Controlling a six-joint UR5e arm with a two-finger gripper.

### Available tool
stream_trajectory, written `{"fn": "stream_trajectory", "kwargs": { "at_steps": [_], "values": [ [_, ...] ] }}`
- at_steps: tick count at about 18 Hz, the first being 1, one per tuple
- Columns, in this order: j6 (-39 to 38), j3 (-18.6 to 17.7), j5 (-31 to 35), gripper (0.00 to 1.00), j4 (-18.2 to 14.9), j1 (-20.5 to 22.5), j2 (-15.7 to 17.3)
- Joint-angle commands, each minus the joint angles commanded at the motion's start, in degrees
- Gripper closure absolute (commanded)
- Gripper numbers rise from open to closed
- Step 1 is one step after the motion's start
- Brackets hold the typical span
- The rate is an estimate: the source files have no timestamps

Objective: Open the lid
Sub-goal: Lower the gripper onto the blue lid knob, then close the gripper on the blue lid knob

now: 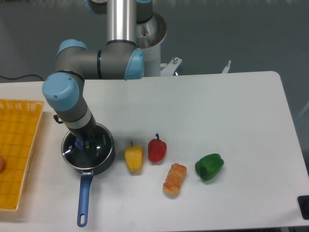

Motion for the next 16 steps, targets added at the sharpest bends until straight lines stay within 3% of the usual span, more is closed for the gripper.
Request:
{"fn": "stream_trajectory", "kwargs": {
  "at_steps": [3,7,16],
  "values": [
    [0.0,-0.2,-0.4,0.0,-0.4,-0.1,0.3],
    [-0.1,-3.7,-0.3,0.0,0.1,-0.3,0.5],
    [-0.2,-2.6,-0.4,0.0,0.4,-0.5,0.0]
  ]
}}
